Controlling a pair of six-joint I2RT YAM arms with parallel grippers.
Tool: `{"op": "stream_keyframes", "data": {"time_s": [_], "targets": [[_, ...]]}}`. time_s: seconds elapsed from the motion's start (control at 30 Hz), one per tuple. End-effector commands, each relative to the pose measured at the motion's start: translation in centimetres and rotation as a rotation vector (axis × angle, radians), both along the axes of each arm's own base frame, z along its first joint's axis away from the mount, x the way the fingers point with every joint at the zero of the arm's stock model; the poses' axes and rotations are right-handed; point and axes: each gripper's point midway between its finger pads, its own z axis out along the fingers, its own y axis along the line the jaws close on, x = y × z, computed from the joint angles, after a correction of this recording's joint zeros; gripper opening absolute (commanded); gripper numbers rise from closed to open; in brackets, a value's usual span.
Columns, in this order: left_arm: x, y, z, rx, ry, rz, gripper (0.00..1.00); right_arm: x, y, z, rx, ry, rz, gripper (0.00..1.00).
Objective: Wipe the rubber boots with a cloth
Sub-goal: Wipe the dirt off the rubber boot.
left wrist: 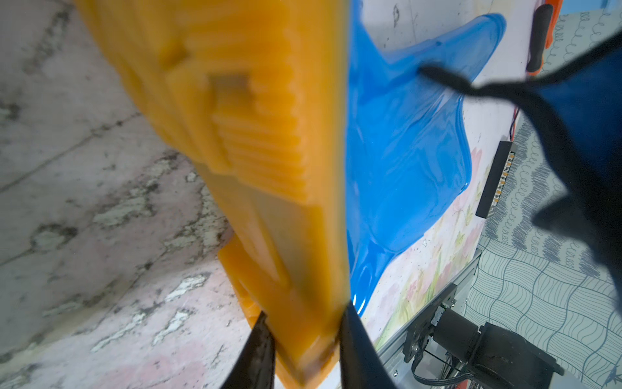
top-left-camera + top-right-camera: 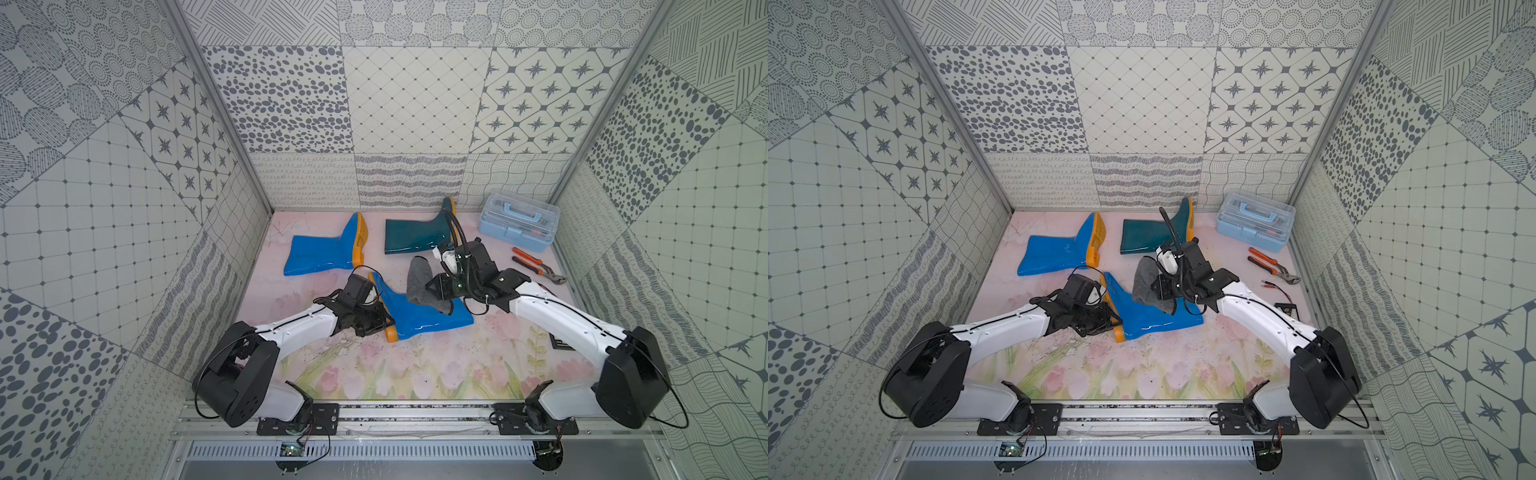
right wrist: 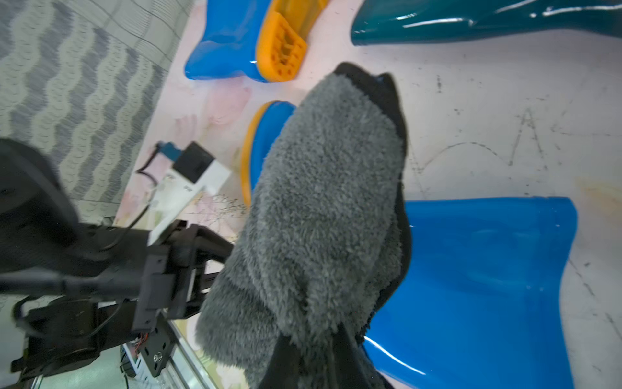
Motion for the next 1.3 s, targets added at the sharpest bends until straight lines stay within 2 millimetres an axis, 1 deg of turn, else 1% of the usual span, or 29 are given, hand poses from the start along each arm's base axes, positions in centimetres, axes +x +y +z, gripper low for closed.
{"op": "stream_keyframes", "data": {"time_s": [0.0,0.07,0.13,0.23,0.3,0.37,0.47,0.5,0.57,0.6,0.63,0.67,0.7,0.73,0.77,0.8,0.83,0.9,0.97,1.03,1.07,1.1,1.17,1.23,1.27], "targets": [[-0.1,4.1,-2.4,0.248,-0.001,0.036,0.00,-0.2,1.2,-0.3,0.107,-0.014,-0.050,0.00],[-0.2,4.0,-2.2,0.243,-0.002,0.030,0.00,-0.8,2.3,-1.9,0.123,0.009,-0.037,0.00],[-0.3,3.9,-2.1,0.244,0.003,0.023,0.00,-1.2,3.3,-4.7,0.126,0.060,-0.014,0.00],[-0.3,3.9,-2.3,0.246,0.009,0.024,0.00,-1.7,3.1,-10.1,0.072,0.158,-0.036,0.00],[-0.3,3.9,-2.5,0.248,0.014,0.026,0.00,-2.4,2.3,-12.2,0.029,0.207,-0.052,0.00],[-0.2,3.9,-2.4,0.253,0.017,0.022,0.00,-2.7,0.5,-13.2,-0.020,0.220,-0.097,0.00],[-0.2,4.1,-2.3,0.265,0.013,0.025,0.00,-2.4,-4.2,-13.9,-0.072,0.244,-0.191,0.00],[-0.2,4.2,-2.3,0.267,0.010,0.027,0.00,-2.2,-6.1,-14.0,-0.087,0.252,-0.228,0.00],[-0.3,4.2,-2.5,0.264,0.016,0.030,0.00,-1.8,-9.7,-13.9,-0.120,0.257,-0.294,0.00],[-0.4,4.2,-2.6,0.264,0.017,0.031,0.00,-1.8,-11.0,-13.5,-0.137,0.248,-0.313,0.00],[-0.4,4.3,-2.7,0.262,0.019,0.036,0.00,-1.7,-12.0,-12.8,-0.156,0.228,-0.324,0.00],[-0.5,4.3,-2.7,0.261,0.020,0.036,0.00,-1.7,-12.3,-12.2,-0.171,0.203,-0.322,0.00],[-0.5,4.3,-2.8,0.260,0.021,0.038,0.00,-1.8,-12.2,-11.4,-0.159,0.187,-0.312,0.00],[-0.6,4.3,-2.9,0.257,0.023,0.038,0.00,-2.0,-11.5,-11.0,-0.119,0.189,-0.308,0.00],[-0.6,4.3,-3.0,0.255,0.023,0.038,0.00,-2.4,-10.3,-10.9,-0.070,0.197,-0.295,0.00],[-0.7,4.2,-3.1,0.251,0.025,0.035,0.00,-2.9,-8.5,-10.9,-0.010,0.211,-0.269,0.00],[-0.7,4.1,-3.2,0.245,0.028,0.032,0.00,-3.5,-6.3,-10.7,0.031,0.216,-0.227,0.00],[-0.7,3.9,-3.5,0.240,0.036,0.028,0.00,-5.2,-3.0,-11.2,0.014,0.212,-0.163,0.00],[-0.8,3.7,-3.7,0.231,0.042,0.028,0.00,-6.1,-0.4,-10.9,0.020,0.186,-0.128,0.00],[-0.8,3.5,-3.8,0.213,0.045,0.032,0.00,-6.5,2.1,-11.0,0.068,0.193,-0.102,0.00],[-0.8,3.3,-3.8,0.206,0.046,0.030,0.00,-6.5,2.8,-11.3,0.072,0.208,-0.090,0.00],[-0.9,3.3,-3.8,0.206,0.049,0.025,0.00,-6.5,3.2,-12.1,0.049,0.228,-0.081,0.00],[-0.9,3.3,-3.8,0.210,0.052,0.015,0.00,-6.2,3.1,-13.0,0.003,0.230,-0.080,0.00],[-1.0,3.4,-3.7,0.220,0.049,0.006,0.00,-5.8,2.1,-13.0,-0.028,0.216,-0.099,0.00],[-1.1,3.6,-3.8,0.226,0.049,0.005,0.00,-5.5,1.1,-12.9,-0.053,0.210,-0.124,0.00]]}}
